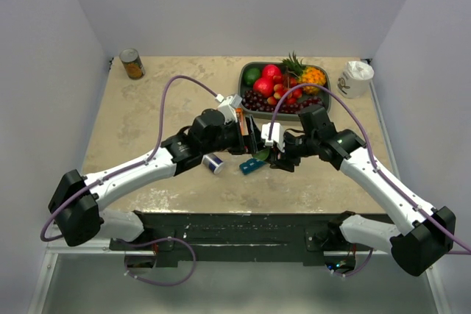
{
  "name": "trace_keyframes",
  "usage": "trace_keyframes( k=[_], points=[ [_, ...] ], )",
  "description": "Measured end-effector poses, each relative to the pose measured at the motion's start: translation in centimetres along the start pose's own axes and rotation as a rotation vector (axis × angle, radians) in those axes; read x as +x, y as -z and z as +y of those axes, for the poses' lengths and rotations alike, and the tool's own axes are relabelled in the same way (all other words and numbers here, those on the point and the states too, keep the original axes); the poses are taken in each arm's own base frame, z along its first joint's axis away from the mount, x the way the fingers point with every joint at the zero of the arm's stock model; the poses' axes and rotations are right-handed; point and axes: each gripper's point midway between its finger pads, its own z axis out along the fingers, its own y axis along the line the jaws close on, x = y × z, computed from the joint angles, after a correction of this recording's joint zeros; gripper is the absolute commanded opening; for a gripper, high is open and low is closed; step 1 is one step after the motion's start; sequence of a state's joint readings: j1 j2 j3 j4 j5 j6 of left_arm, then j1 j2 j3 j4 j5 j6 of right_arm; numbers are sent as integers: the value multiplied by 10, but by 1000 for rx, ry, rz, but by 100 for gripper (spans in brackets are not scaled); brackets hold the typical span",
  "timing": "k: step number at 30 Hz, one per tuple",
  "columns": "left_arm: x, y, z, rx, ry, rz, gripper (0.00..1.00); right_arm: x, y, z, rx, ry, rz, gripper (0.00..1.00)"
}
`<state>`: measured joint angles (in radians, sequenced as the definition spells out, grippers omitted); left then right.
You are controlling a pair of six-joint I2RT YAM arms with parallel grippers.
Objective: Sort the pills into containers
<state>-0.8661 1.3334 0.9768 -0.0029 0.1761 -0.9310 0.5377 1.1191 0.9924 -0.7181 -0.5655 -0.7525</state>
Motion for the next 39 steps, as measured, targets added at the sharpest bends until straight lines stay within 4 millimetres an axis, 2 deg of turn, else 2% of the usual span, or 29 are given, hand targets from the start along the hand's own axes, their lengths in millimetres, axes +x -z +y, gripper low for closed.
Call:
trace_keyframes(
  k=[8,10,11,12,15,20,27,29,30,31,32,34,35,37,39],
  points=[
    [4,1,8,-41,-17,21,69,0,0,1,-2,-3,-1,1],
    [4,1,8,-39,-22,23,60,0,0,1,-2,-9,-1,1],
    [4,2,7,-36,-24,25,53,0,-1,1,-4,-12,-1,1],
    [4,2,6,-31,-28,28,38,0,-1,1,-6,-15,-1,1],
    [7,2,2,-14,-53,44,20,1,-3,3,-19,-31,-1,1],
    [17,0,4,11,-132,104,7,4,-8,14,-81,-85,2,0],
    [43,10,1,179,-361,267,2,6,-14,45,-263,-206,-23,0],
    [49,15,-4,261,-460,301,6,3,-13,54,-323,-249,-49,0],
    [51,17,-6,294,-505,309,13,2,-11,58,-353,-273,-63,0],
    [53,19,-8,330,-558,314,23,0,-11,62,-381,-294,-78,0],
    [52,22,-11,359,-605,310,44,-2,-11,64,-400,-308,-92,0],
    [49,27,-17,392,-670,288,62,-8,-10,67,-436,-321,-132,0],
    [46,29,-19,398,-689,273,80,-11,-10,66,-443,-318,-149,0],
    [38,31,-24,401,-703,233,99,-17,-10,65,-447,-305,-179,0],
    [28,32,-30,406,-696,186,99,-21,-10,61,-435,-283,-199,0]
  ],
)
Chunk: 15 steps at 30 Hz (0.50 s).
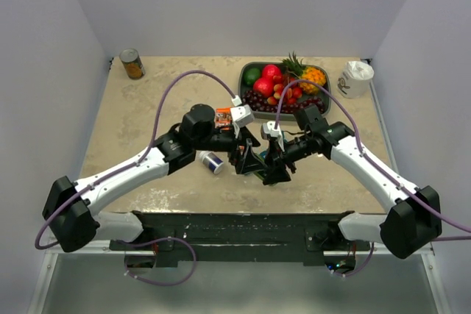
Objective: Sort the pills into containers
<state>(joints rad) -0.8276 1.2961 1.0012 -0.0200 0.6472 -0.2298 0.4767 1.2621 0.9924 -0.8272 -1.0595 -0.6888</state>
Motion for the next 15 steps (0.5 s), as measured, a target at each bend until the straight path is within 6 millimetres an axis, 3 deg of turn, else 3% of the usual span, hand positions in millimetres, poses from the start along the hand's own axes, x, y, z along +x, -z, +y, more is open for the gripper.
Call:
trace_keyframes(
  k=[10,15],
  points=[
    [-46,56,-1,-97,118,-281,99,-6,11,-10,117,114,10,0],
    [-36,61,8,-148,356,-297,98,-1,19,-30,235,143,68,0]
  ],
)
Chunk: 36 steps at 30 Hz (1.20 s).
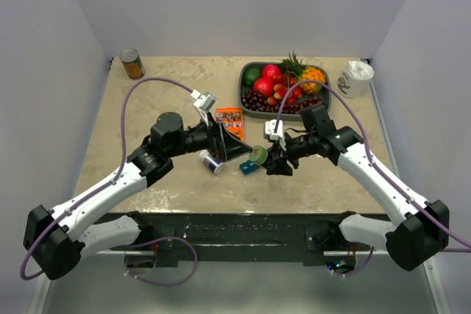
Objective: Sort the pills into containers
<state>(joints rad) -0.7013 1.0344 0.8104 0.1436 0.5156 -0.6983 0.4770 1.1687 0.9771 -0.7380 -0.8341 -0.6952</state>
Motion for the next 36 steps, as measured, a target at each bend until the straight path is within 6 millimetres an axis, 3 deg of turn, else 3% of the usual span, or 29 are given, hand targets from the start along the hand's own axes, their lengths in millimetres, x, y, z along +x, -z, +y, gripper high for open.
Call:
trace_keyframes(
  k=[4,9,16,21,25,28,32,36],
  points=[
    [31,-16,24,-87,190,86,97,3,2,-13,66,17,28,0],
    [63,-30,37,-150,279,176,93,5,4,-18,97,21,45,0],
    [60,-45,33,-151,282,189,83,3,6,-19,112,33,41,0],
    [59,-52,35,-156,284,196,68,2,6,-20,114,37,38,0],
    [61,-58,37,-158,273,211,28,4,5,-20,120,28,46,0],
    [62,-58,39,-155,224,227,7,6,5,-21,124,29,52,0],
    [68,-54,37,-92,83,270,4,6,2,-17,100,30,39,0],
    [79,-44,32,25,-195,340,3,8,-6,-1,3,-5,5,0]
  ],
)
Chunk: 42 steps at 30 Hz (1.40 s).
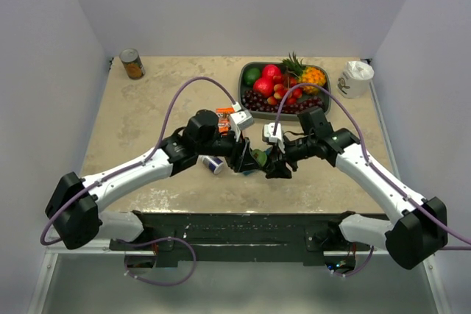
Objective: Sort the pills into containers
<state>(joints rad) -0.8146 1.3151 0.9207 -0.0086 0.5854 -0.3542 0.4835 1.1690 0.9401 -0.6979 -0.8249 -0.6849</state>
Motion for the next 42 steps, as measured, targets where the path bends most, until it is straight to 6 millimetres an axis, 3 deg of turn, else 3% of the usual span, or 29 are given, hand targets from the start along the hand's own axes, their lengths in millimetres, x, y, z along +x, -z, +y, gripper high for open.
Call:
trace_keyframes(
  k=[3,4,9,10,14,20,25,31,36,42],
  points=[
    [6,3,-3,45,-172,28,26,1,-8,10,-88,-31,-22,0],
    [8,4,-3,56,-219,34,41,2,-10,12,-110,-37,-27,0],
    [9,9,0,43,-343,-11,85,0,-16,18,-177,-42,-58,0],
    [8,12,1,26,-362,-37,98,-3,-16,21,-188,-43,-70,0],
    [1,36,-1,-44,-337,-168,99,-7,-12,23,-182,-33,-83,0],
    [-31,75,-16,-69,-211,-361,99,-9,-7,22,-148,-6,-77,0],
    [-35,85,4,-134,44,-398,99,-1,-5,11,-82,14,-27,0],
    [-9,64,32,-166,427,-352,98,0,6,-2,39,72,10,1],
    [12,35,37,-192,582,-263,98,5,7,-9,79,78,32,1],
    [-6,16,23,-171,576,-255,91,11,6,-11,91,73,47,1]
  ],
)
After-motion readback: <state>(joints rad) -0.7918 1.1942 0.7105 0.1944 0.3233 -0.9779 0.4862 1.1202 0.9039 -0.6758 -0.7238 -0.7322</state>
